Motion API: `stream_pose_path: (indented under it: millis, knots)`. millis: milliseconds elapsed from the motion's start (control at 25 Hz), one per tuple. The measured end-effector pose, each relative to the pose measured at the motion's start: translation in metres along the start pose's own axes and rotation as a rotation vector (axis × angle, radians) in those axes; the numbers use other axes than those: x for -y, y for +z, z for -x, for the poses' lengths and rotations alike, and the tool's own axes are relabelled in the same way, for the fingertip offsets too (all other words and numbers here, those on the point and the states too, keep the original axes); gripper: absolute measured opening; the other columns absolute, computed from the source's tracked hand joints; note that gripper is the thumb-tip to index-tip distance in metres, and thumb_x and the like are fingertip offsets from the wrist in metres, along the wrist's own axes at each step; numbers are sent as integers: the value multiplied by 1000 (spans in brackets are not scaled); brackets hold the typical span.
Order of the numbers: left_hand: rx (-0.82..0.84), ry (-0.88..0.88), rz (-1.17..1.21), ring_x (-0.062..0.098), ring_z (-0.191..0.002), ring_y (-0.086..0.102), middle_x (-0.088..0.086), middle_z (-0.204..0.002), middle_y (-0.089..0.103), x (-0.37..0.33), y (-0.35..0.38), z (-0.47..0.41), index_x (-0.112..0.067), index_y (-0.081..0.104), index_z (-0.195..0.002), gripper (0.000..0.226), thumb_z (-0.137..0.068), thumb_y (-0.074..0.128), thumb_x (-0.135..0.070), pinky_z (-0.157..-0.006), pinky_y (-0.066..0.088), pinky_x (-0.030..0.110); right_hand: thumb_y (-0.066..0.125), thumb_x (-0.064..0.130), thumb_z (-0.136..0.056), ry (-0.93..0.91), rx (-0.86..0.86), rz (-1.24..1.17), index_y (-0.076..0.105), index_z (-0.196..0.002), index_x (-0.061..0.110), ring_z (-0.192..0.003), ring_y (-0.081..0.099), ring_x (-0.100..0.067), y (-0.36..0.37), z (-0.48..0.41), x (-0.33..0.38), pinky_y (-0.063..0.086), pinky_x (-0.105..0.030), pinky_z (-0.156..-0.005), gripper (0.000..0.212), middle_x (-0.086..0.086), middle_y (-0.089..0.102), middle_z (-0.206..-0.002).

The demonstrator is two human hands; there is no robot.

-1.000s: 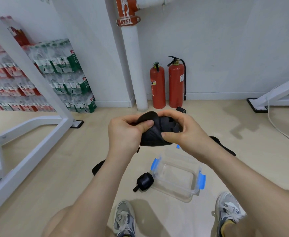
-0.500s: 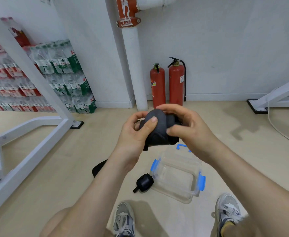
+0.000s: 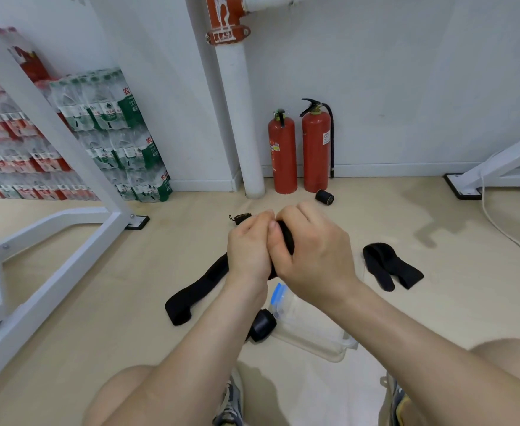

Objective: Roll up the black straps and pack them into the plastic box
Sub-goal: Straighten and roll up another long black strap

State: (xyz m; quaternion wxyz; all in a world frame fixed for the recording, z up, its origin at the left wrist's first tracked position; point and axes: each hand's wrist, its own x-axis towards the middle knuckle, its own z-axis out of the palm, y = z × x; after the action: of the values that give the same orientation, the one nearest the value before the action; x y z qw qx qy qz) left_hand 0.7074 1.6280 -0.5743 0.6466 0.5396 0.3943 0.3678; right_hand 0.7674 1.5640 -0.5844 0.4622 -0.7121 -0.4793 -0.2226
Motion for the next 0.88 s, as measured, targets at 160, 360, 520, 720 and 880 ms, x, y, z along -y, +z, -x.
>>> stream_pose_path:
  millis: [160,360,520,720,880]
  knots:
    - [-5,315,-164,14,-59,38,-12,-52,40,-5,-4,-9,-25,48,-49,31,-78,57,-30,-57,32,27,41,41,-89,162,122,-240,54,-81,18,-70,47,-14,-3,1,-1,42,-34,-59,28,4,54,-78]
    - [-121,888,-896,17,-58,47,-4,-58,48,6,-5,-2,-17,50,-62,33,-86,47,-40,-50,35,31,52,39,-94,1224,351,-1098,69,-73,19,-66,70,-25,-14,-4,6,60,-41,-62,34,-5,72,-74]
    - [-56,921,-1006,21,-60,48,0,-60,49,8,-6,2,-13,51,-65,36,-87,46,-41,-49,36,32,48,23,-91,1237,344,-1066,59,-66,15,-45,53,-22,-12,7,13,43,-26,-46,29,-5,57,-55]
    - [37,165,-848,28,-75,61,0,-66,60,26,-32,-18,-16,54,-67,38,-91,51,-46,-63,47,34,42,37,-98,1274,726,-740,60,-105,12,-59,64,-27,9,8,1,42,-21,-39,31,-12,66,-83]
    - [167,-656,-427,28,-85,71,11,-101,70,41,-69,-18,-19,66,-103,32,-92,58,-49,-56,58,35,43,46,-100,1297,990,-708,49,-118,15,-61,65,-28,22,31,-11,52,-27,-51,37,-20,66,-108]
